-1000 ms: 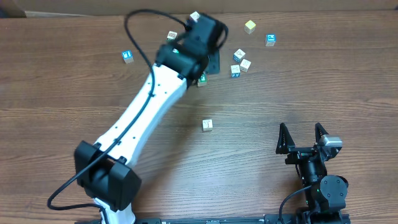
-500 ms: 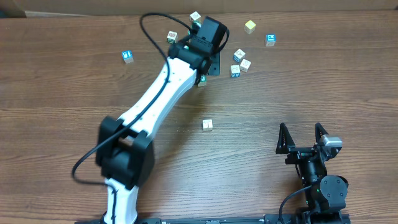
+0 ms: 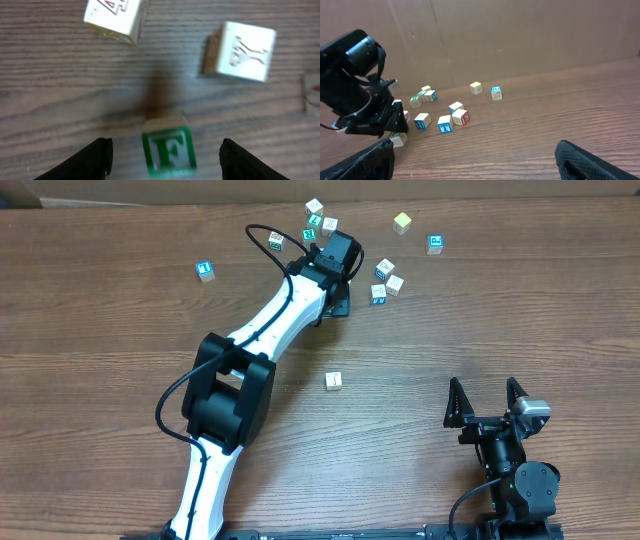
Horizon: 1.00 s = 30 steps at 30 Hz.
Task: Form a circle
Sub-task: 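Move the left gripper to the green F block and grasp it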
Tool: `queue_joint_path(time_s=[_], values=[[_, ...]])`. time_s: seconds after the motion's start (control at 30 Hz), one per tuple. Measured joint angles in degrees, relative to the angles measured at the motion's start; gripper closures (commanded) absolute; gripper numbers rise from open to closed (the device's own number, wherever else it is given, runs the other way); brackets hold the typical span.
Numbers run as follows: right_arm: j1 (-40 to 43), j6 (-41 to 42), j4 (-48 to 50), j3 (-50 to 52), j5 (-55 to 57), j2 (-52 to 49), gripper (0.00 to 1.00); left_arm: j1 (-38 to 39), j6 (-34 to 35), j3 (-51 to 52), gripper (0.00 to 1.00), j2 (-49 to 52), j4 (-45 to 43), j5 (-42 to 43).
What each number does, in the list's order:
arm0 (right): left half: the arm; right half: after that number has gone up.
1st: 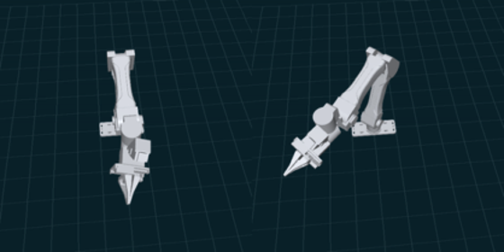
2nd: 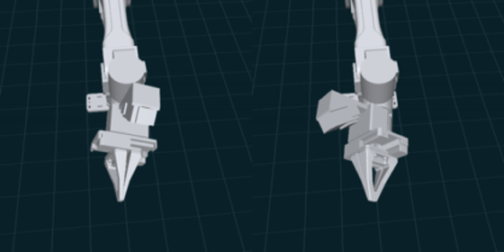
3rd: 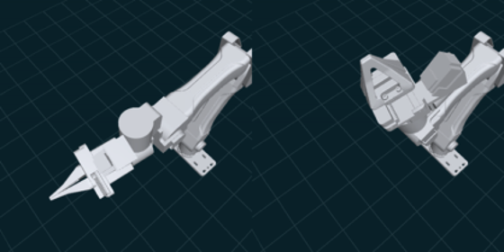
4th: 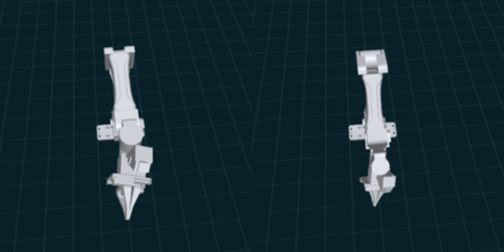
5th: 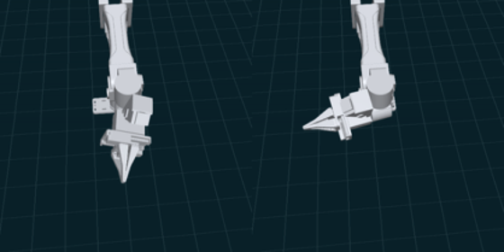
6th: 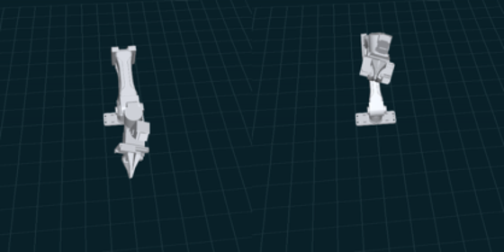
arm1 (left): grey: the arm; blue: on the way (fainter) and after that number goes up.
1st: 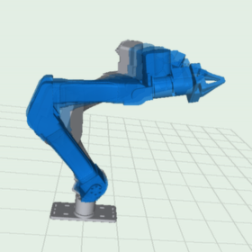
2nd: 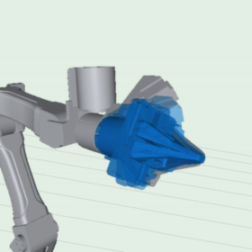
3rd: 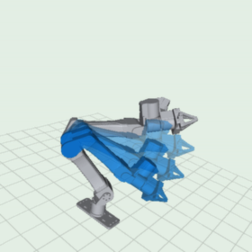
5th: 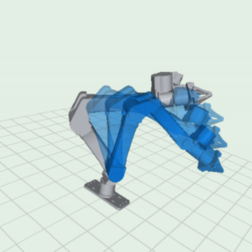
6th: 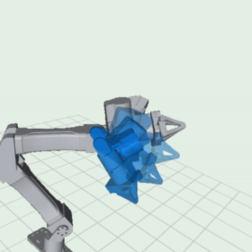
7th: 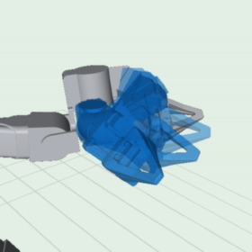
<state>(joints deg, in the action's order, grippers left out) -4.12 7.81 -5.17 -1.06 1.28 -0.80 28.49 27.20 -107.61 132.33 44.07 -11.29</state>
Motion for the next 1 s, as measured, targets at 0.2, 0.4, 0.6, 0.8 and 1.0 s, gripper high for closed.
queue_joint_path(time_s=[0.2,0.4,0.6,0.8,1.0], values=[[0.0,0.1,0.0,0.0,0.0,0.0,0.0,-1.0,-0.2,0.0,0.56,1.4,-0.7,-0.2],[0.0,0.0,0.0,0.0,0.0,0.0,0.0,-1.2,-0.2,0.0,0.64,1.4,-1.3,-0.1],[0.0,0.0,0.0,0.0,0.0,0.0,0.0,-1.2,-0.2,0.0,0.66,1.4,-1.3,-0.1],[0.0,0.0,0.0,0.0,0.0,0.0,0.0,-1.2,-0.2,0.0,0.77,1.4,-0.9,-0.2],[0.0,0.0,0.0,0.0,0.0,0.0,0.0,-1.2,-0.4,-0.7,0.88,1.1,3.0,-0.4]])
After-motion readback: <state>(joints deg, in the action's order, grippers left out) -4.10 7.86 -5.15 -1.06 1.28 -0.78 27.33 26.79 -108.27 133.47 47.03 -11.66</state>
